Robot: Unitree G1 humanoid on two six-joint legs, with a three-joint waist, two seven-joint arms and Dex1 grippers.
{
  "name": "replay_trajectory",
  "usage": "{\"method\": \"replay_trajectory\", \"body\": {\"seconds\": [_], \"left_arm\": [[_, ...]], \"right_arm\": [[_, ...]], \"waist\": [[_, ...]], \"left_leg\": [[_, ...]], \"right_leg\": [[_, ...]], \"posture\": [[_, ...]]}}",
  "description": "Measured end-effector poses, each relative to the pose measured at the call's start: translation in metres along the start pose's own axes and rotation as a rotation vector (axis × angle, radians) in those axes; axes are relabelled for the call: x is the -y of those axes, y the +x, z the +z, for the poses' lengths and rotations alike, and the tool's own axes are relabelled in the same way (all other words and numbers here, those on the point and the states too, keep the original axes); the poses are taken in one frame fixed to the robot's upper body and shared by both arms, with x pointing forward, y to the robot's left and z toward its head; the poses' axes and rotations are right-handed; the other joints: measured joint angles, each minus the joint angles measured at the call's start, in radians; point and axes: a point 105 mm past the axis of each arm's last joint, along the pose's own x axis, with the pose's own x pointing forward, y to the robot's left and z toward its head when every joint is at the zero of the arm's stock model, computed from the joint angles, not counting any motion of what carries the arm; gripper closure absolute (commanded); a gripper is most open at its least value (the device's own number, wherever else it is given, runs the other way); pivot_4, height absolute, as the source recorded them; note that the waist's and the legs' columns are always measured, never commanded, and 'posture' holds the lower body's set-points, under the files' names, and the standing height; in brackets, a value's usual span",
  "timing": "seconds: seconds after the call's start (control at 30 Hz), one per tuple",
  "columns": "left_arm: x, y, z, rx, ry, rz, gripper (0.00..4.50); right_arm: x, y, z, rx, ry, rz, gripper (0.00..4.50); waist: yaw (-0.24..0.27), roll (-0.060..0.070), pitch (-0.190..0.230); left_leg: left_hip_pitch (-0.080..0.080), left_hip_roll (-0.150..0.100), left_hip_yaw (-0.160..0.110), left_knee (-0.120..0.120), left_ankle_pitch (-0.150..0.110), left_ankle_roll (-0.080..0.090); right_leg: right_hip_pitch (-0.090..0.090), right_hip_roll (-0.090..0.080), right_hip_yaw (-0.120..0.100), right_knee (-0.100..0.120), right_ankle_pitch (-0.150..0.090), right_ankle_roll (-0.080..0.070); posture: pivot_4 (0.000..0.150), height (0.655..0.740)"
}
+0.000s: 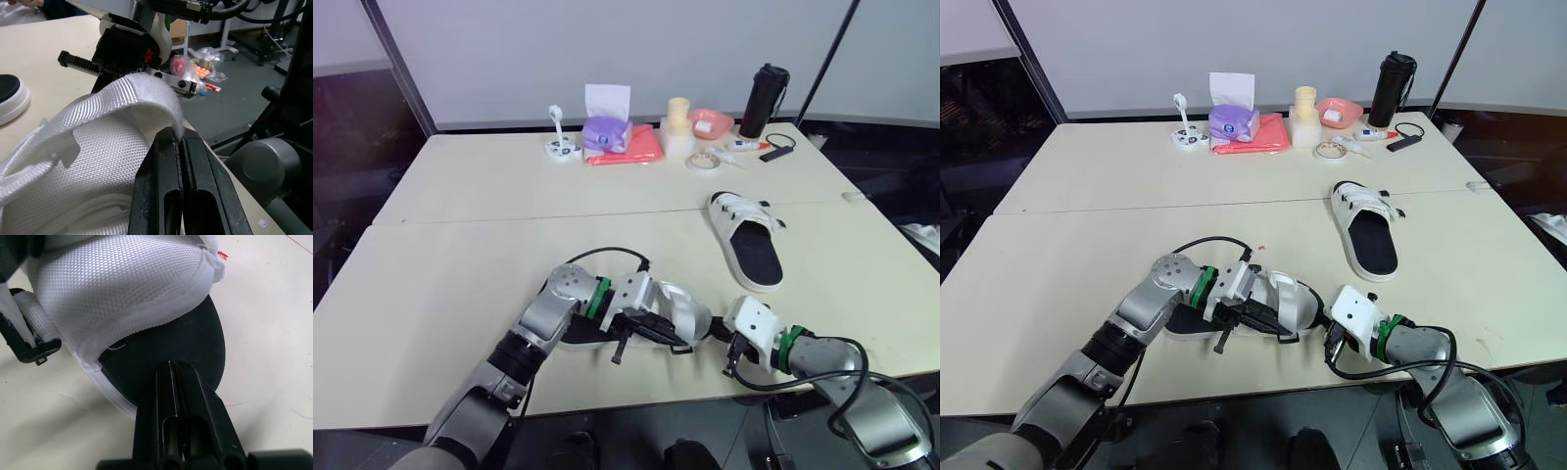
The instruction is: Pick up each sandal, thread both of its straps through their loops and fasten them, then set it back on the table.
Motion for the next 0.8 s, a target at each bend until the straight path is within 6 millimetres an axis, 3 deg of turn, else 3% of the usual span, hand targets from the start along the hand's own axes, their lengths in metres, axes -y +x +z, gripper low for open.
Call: {"method": "replay_trajectory", "body": {"seconds": [0.1,0.33,0.8], "left_arm": [[-0.001,0.001,0.000,0.009,-0.022,0.004,4.47],[0.001,0.002,-0.006,-0.033,0.108,-0.014,4.47],[-0.018,0.005,-0.007,-0.117,0.128,0.116,4.47]], "right_arm": [[0.000,0.000,0.000,-0.001,0.000,0.000,4.50],[0.001,0.001,-0.001,-0.001,-0.002,0.000,4.50],[0.002,0.000,-0.005,-0.017,0.000,-0.009,4.50]], "waist": [[0.000,0.000,0.000],[0.001,0.000,0.000],[0.011,-0.002,-0.003]], "left_leg": [[0.000,0.000,0.000,0.000,0.000,0.000],[0.000,0.000,0.000,0.000,0.000,0.000],[0.003,0.001,0.000,0.003,0.000,0.000]], "right_leg": [[0.000,0.000,0.000,0.000,0.000,0.000],[0.001,0.000,0.000,0.000,0.000,-0.001],[0.005,0.000,0.000,0.000,0.000,-0.002]], "posture": [[0.150,0.7400],[0.150,0.7400],[0.150,0.7400]]}}
